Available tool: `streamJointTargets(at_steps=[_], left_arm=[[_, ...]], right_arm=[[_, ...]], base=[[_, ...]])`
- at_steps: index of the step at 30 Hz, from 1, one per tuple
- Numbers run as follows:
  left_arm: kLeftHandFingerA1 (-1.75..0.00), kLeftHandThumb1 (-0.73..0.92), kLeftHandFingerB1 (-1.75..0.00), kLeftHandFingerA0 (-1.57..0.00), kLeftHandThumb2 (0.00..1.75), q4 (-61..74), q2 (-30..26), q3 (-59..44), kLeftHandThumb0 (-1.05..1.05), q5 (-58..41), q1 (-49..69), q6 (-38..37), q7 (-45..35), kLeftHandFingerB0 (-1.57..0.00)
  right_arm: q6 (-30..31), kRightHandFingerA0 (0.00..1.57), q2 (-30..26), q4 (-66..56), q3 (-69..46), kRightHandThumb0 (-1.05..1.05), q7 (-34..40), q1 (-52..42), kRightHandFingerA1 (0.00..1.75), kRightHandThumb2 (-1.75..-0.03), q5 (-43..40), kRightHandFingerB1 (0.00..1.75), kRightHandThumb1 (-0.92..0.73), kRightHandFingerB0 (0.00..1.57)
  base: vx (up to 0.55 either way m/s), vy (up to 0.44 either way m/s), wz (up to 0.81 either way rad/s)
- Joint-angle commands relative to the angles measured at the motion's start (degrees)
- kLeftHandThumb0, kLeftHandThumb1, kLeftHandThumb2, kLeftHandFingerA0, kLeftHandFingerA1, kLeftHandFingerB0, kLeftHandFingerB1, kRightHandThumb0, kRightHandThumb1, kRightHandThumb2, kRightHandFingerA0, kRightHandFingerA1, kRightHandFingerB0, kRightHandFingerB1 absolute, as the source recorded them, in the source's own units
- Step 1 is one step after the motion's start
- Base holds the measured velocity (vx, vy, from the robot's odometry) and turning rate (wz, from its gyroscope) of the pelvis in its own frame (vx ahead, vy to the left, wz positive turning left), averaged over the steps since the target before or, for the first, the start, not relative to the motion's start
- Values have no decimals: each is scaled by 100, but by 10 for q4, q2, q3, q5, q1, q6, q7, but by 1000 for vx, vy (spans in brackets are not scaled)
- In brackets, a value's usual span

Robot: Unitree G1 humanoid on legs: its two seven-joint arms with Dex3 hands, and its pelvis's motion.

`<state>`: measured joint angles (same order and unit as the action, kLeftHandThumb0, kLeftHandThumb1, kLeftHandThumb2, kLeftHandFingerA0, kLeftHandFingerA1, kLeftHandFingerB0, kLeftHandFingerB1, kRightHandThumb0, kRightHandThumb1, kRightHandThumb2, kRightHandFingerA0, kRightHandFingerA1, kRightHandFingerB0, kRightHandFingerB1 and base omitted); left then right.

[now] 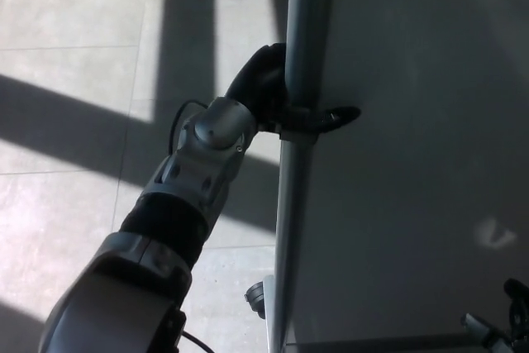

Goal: A white board is being place on the right hand side and parallel to the robot and the robot uses its left hand to grab on the leftside of the whiteboard and drag the whiteboard from the right hand side to the left hand side

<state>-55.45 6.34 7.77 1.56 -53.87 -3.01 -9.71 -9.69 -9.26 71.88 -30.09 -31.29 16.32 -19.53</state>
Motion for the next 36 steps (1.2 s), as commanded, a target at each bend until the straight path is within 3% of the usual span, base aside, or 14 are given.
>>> streamJointTargets(at_steps=[1,2,8,20,24,25,26,31,36], left_arm=[[-75,67,-48,-104,59,14,-25,-10,-20,9,15,-12,1,-78],[-76,67,-49,-104,60,16,-27,-12,-19,7,17,-15,0,-78],[-79,67,-50,-103,60,64,-59,-32,-21,-2,46,-3,-21,-74],[-77,62,-51,-109,59,103,-127,-79,-26,-18,81,-18,-67,-85],[-77,63,-49,-108,59,108,-147,-93,-27,-27,89,-8,-84,-80],[-76,65,-50,-106,60,105,-153,-101,-25,-33,92,-12,-92,-78],[-75,64,-50,-107,60,101,-159,-105,-25,-34,95,-20,-94,-79],[-75,63,-50,-111,59,98,-183,-116,-22,-29,112,-53,-97,-87],[-76,64,-52,-108,59,100,-202,-125,-19,-36,122,-65,-110,-84]], right_arm=[[-10,64,-4,-3,0,-40,8,3,53,-65,-6,28,-83,21],[-9,61,-5,-3,-1,-47,10,4,61,-86,-7,39,-69,17],[-8,63,-7,-2,-1,-49,9,6,62,-86,-7,39,-69,16],[-13,61,-13,0,0,-48,15,8,60,-86,-4,39,-71,18],[-12,66,-13,0,0,-49,13,7,62,-86,-6,39,-70,17],[-9,69,-13,-1,-2,-40,15,8,55,-65,-7,28,-84,23],[-8,63,-12,-1,-2,-48,14,7,63,-86,-8,39,-70,17],[-13,64,-9,1,1,-49,16,7,63,-87,-5,40,-69,18],[-7,62,-12,0,0,-49,11,8,62,-87,-7,40,-70,19]], base=[[0,0,0],[0,0,0],[0,0,0],[0,0,0],[0,0,0],[0,0,0],[0,0,0],[0,0,0],[0,0,0]])
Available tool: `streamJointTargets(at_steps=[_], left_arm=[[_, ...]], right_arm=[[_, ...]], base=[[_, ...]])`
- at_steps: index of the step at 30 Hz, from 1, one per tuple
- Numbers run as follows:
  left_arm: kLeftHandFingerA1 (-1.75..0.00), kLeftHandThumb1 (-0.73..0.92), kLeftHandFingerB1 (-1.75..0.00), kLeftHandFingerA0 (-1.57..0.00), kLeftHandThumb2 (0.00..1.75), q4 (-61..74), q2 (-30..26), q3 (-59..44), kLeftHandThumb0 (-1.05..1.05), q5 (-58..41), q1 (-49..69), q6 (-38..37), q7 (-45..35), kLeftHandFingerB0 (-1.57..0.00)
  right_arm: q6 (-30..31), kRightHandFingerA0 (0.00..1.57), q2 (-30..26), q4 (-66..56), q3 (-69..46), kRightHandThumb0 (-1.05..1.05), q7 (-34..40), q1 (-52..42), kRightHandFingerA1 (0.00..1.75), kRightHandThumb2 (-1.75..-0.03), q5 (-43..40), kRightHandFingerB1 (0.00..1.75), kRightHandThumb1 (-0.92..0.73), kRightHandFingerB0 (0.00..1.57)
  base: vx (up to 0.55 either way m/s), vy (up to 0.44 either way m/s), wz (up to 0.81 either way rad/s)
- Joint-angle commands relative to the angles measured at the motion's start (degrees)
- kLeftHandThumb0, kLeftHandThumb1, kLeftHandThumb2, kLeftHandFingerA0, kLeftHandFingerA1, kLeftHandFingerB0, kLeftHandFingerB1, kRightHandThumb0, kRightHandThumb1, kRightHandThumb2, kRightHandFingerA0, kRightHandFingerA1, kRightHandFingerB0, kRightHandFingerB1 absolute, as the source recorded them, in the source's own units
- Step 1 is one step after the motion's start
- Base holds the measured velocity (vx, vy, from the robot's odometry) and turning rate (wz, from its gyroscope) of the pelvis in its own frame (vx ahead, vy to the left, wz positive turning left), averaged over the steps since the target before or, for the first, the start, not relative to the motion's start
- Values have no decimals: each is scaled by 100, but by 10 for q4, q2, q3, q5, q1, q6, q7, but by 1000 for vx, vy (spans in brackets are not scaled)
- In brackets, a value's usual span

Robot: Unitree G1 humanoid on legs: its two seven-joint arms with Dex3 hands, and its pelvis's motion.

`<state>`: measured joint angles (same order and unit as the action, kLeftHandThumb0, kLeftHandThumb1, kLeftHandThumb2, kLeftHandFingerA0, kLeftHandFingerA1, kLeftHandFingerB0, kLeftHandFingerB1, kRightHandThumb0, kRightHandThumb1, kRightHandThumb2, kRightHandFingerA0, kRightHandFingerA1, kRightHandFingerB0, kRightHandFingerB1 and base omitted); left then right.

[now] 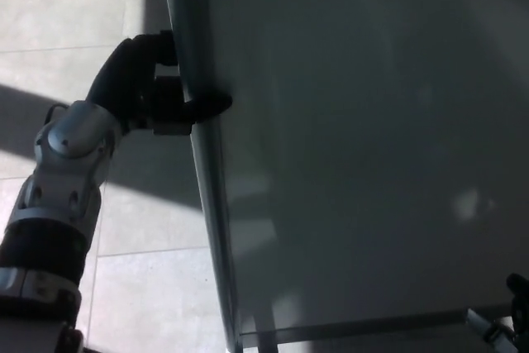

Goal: A white board is being place on the right hand side and parallel to the robot and the robot uses its left hand to grab on the leftside of the whiteboard and drag the whiteboard from the right hand side to the left hand side

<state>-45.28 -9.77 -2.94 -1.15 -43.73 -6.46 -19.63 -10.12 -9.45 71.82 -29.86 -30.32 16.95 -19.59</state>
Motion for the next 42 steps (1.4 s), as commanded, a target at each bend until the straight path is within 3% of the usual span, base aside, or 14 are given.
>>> streamJointTargets(at_steps=[1,9,17,19,21,27,28,30,31,32,34,37,38,42], left_arm=[[-75,63,-51,-108,59,2,-49,-20,-19,-9,27,-32,-14,-84],[-81,66,-51,-103,60,20,-102,-48,-17,-26,45,-10,-42,-79],[-99,66,-58,-94,63,39,-157,-102,-12,-69,69,-8,-95,-79],[-104,66,-56,-94,59,44,-164,-111,-8,-74,73,4,-97,-78],[-130,66,-58,-88,60,33,-174,-133,-3,-97,70,28,-117,-77],[-98,73,-54,-90,60,-17,-220,-148,-4,-68,58,-7,-96,-77],[-107,69,-54,-89,62,-29,-231,-152,-9,-73,52,1,-105,-76],[-96,67,-55,-94,65,-46,-247,-148,-13,-57,46,-12,-93,-77],[-91,66,-55,-92,63,-74,-260,-150,-11,-50,33,-34,-83,-79],[-76,67,-53,-90,59,-92,-268,-152,-5,-50,26,-50,-84,-80],[-71,67,-54,-90,60,-116,-282,-147,-4,-40,16,-67,-74,-81],[-69,67,-54,-88,59,-147,-302,-149,0,-42,-1,-71,-81,-83],[-76,66,-53,-91,59,-156,-308,-149,-3,-41,-6,-69,-83,-85],[-82,65,-53,-91,59,-184,-332,-145,-5,-35,-15,-71,-86,-84]], right_arm=[[-4,62,-9,-1,-1,-48,8,1,62,-87,-6,41,-69,20],[3,69,-6,2,-5,-40,7,9,53,-64,-10,28,-83,25],[1,65,-5,1,-4,-40,11,12,52,-64,-9,29,-83,25],[-1,59,-6,0,-2,-49,11,11,60,-86,-7,40,-70,19],[-5,60,-6,0,1,-48,17,9,60,-86,-3,40,-70,19],[-3,62,-4,0,2,-48,19,12,61,-86,-5,40,-70,19],[0,68,-4,1,-1,-39,14,11,53,-65,-9,28,-84,24],[0,62,-3,2,0,-48,14,11,61,-86,-8,40,-70,18],[-3,66,-3,1,2,-39,18,10,52,-65,-5,29,-84,24],[-7,60,-2,0,4,-47,19,8,60,-86,-3,39,-71,18],[-4,69,-3,1,1,-39,18,9,52,-65,-6,28,-84,23],[-2,61,-3,1,0,-48,14,11,61,-87,-8,40,-71,19],[-1,67,-3,1,-1,-40,14,12,52,-65,-9,28,-84,24],[1,66,-2,1,-1,-40,20,12,52,-65,-9,28,-84,24]], base=[[0,0,0],[0,0,0],[0,0,0],[0,0,0],[0,0,0],[0,0,0],[0,0,0],[0,0,0],[0,0,0],[0,0,0],[0,0,0],[0,0,0],[0,0,0],[0,0,0]])
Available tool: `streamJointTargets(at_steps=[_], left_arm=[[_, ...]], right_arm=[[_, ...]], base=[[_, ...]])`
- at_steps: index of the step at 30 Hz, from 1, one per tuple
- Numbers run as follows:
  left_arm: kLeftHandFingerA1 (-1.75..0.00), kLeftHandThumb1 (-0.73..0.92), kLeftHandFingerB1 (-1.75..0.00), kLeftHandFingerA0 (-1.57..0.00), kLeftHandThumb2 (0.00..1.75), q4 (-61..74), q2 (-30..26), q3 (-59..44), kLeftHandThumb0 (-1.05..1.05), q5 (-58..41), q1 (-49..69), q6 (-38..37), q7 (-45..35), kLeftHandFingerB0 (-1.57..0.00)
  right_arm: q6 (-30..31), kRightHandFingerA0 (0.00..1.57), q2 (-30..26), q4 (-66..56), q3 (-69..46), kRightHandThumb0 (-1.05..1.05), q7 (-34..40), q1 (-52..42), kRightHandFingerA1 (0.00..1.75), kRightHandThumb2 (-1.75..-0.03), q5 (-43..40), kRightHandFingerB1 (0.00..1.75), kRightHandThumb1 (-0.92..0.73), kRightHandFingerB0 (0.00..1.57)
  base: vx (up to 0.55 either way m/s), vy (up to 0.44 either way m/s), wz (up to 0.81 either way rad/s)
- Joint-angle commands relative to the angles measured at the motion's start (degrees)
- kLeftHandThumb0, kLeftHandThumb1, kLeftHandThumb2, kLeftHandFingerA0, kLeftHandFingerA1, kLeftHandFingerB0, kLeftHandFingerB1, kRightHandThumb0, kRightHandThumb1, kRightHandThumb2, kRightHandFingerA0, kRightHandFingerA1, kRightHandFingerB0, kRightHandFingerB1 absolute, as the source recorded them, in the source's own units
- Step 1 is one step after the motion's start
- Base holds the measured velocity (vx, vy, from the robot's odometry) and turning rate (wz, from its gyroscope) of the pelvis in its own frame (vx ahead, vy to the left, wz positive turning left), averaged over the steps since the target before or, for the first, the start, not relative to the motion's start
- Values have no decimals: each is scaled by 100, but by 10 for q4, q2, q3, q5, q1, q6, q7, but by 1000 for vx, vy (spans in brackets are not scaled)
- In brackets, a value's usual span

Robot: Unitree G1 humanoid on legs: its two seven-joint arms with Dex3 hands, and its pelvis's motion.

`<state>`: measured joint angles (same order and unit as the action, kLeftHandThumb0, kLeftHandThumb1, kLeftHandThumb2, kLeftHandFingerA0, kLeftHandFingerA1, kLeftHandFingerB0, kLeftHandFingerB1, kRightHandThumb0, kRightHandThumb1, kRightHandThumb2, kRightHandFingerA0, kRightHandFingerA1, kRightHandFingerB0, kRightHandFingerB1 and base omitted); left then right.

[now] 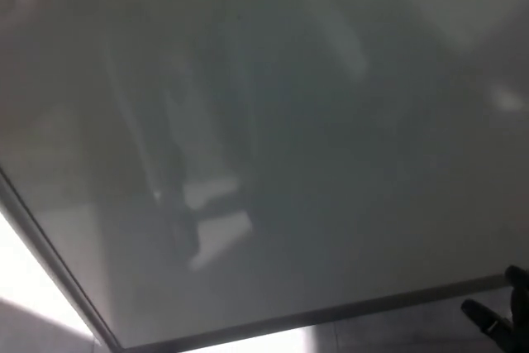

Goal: A white board is being place on the right hand side and parallel to the robot and the robot uses its left hand to grab on the leftside of the whiteboard and drag the whiteboard from the right hand side to the left hand side

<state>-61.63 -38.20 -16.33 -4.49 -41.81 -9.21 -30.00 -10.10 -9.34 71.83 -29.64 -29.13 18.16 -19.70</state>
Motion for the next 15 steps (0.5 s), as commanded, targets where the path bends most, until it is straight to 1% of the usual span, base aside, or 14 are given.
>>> streamJointTargets(at_steps=[1,2,3,4,5,6,7,8,9,10,11,13,14,15], left_arm=[[-81,62,-53,-95,59,-28,-61,-8,-8,3,-36,-43,10,-81],[-79,61,-54,-94,60,-34,-67,-5,-10,5,-38,-48,4,-79],[-81,60,-54,-94,61,-41,-75,-4,-12,5,-41,-47,-10,-76],[-81,60,-54,-94,61,-47,-82,-4,-12,4,-45,-43,-23,-76],[-93,57,-54,-90,62,-53,-89,0,-16,8,-50,-37,-28,-78],[-93,57,-54,-90,62,-56,-91,1,-16,9,-53,-35,-30,-78],[-97,59,-52,-87,57,-69,-107,2,-15,3,-64,-6,-78,-78],[-97,59,-52,-87,57,-72,-109,2,-15,3,-66,-3,-84,-78],[-101,58,-52,-88,57,-77,-122,14,-19,11,-74,12,-111,-79],[-108,59,-55,-86,57,-86,-131,16,-18,7,-86,39,-154,-80],[-99,62,-56,-83,58,-93,-139,20,-13,6,-94,59,-190,-77],[-100,62,-56,-81,58,-103,-147,26,-12,6,-104,81,-225,-76],[-97,59,-54,-88,56,-102,-152,45,-17,25,-104,64,-237,-79],[-97,60,-55,-89,57,-105,-158,61,-18,39,-110,72,-256,-77]], right_arm=[[-6,66,-3,1,-1,-39,4,-1,53,-65,-5,28,-85,23],[-7,61,-4,1,0,-48,3,-1,61,-86,-4,39,-71,18],[-6,66,-4,2,-1,-40,3,-1,53,-65,-5,28,-84,23],[-4,66,-4,2,-1,-40,3,0,53,-65,-6,28,-84,23],[-1,64,-4,1,-3,-39,4,1,52,-65,-8,28,-84,22],[0,64,-4,1,-3,-39,5,2,52,-65,-9,28,-84,22],[-3,64,-4,1,-2,-39,8,2,52,-64,-6,28,-84,23],[-3,64,-4,1,-2,-39,9,1,52,-64,-6,28,-84,23],[-2,63,-4,1,-3,-41,6,2,52,-66,-7,28,-84,22],[-4,61,-3,1,0,-48,10,3,60,-86,-4,40,-70,20],[-3,62,-3,1,1,-49,10,3,60,-86,-3,40,-70,19],[-9,62,-3,1,4,-49,13,3,60,-87,0,40,-71,19],[-8,63,-2,1,3,-48,11,3,61,-87,-1,40,-70,19],[-8,62,-1,1,2,-48,9,3,60,-87,-3,40,-71,19]], base=[[0,0,0],[0,0,0],[0,0,0],[0,0,0],[0,0,0],[0,0,0],[0,0,0],[0,0,0],[0,0,0],[0,0,0],[0,0,0],[0,0,0],[0,0,0],[0,0,0]])
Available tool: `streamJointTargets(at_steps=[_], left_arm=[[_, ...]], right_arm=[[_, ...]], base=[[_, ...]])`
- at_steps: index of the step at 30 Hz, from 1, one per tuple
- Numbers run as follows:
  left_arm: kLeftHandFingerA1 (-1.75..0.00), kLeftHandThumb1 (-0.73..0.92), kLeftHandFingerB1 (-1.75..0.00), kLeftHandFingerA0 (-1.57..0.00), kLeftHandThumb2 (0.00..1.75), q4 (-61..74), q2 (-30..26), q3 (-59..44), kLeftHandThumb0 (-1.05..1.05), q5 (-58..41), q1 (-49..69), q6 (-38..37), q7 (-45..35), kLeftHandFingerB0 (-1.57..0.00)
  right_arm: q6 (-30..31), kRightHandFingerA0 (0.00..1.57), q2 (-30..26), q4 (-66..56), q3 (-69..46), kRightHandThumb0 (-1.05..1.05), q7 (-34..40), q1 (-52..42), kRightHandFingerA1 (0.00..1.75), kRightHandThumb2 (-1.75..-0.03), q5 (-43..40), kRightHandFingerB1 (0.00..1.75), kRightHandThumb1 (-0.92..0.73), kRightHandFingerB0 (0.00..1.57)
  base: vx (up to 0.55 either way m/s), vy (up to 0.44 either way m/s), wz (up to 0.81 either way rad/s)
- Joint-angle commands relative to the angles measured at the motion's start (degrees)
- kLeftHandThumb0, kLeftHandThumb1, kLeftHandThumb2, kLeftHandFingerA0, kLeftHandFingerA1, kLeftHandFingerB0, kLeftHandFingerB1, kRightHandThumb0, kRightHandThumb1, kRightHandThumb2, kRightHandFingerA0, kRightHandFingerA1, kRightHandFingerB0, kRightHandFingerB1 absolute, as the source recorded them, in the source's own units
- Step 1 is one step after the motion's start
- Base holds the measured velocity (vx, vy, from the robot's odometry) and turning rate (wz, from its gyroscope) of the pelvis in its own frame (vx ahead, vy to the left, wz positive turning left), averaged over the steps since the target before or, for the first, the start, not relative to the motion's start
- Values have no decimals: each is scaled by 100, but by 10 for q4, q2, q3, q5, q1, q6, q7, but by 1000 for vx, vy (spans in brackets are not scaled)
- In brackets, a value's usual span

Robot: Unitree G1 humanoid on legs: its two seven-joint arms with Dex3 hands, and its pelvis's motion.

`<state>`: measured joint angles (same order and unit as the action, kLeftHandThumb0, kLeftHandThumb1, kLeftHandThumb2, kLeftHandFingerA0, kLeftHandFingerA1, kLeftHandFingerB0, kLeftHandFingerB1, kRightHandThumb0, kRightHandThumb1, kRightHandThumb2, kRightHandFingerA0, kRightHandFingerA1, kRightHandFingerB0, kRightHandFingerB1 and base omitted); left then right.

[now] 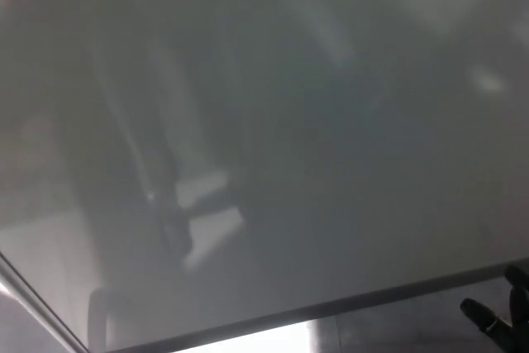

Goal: A white board is being place on the right hand side and parallel to the robot and the robot uses its left hand to grab on the leftside of the whiteboard and drag the whiteboard from the right hand side to the left hand side

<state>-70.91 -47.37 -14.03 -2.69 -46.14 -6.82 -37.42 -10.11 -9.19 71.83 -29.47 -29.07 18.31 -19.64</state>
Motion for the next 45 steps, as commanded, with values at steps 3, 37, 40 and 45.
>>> streamJointTargets(at_steps=[3,37,40,45], left_arm=[[-93,64,-59,-90,58,-19,-75,62,-13,33,-75,61,-240,-76],[-103,75,-63,-79,62,-46,-109,45,-8,22,-69,63,-182,-73],[-97,74,-57,-81,61,-47,-103,5,3,1,-57,73,-145,-73],[-8,47,0,0,62,-41,-98,-6,-36,23,-49,75,-66,0]], right_arm=[[-7,68,-2,1,-2,-40,11,2,52,-64,-6,28,-84,24],[-9,67,0,2,-8,-42,17,24,52,-65,-7,31,-81,35],[-12,68,1,1,-5,-42,22,24,51,-64,-4,32,-81,36],[-11,67,4,1,-6,-41,20,23,51,-64,-6,31,-81,35]], base=[[0,0,0],[0,0,0],[0,0,0],[0,0,0]])
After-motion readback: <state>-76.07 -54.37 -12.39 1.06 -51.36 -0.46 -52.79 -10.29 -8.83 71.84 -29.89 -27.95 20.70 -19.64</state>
